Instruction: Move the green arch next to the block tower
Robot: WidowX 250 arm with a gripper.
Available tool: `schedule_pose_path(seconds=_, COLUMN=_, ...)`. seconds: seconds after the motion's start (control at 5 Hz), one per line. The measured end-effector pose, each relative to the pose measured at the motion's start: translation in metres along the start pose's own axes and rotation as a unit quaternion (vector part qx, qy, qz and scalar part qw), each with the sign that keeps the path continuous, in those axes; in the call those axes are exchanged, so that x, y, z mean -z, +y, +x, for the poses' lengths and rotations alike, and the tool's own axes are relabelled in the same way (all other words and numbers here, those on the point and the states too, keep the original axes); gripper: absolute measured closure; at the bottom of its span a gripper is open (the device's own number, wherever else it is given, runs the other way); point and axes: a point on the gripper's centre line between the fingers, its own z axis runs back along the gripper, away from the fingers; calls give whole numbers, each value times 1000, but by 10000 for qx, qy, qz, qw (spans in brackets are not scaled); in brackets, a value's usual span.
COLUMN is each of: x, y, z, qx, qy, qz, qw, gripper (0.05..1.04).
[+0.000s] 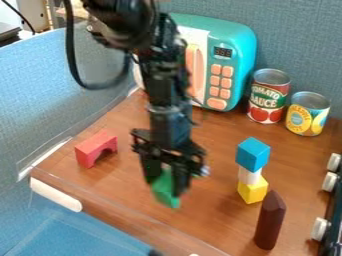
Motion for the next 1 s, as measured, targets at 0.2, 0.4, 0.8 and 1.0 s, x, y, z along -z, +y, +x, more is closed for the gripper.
schedule_pose_path(seconds=0.2, x=17, y=-9, z=-8, qx=-369, qy=472, qz=171, qw=9981, gripper=498)
schedule_pose_path(seconds=0.4, x=37, y=-10, z=-12, qx=-1029, qy=801, qz=143, qw=9914, gripper=498)
schedule_pose_path(seconds=0.8, x=40, y=-4, z=-4, qx=-1579, qy=752, qz=205, qw=9844, gripper=498)
schedule_pose_path(seconds=1.0, x=33, y=-1, z=9, qx=-1667, qy=540, qz=152, qw=9844, gripper=498)
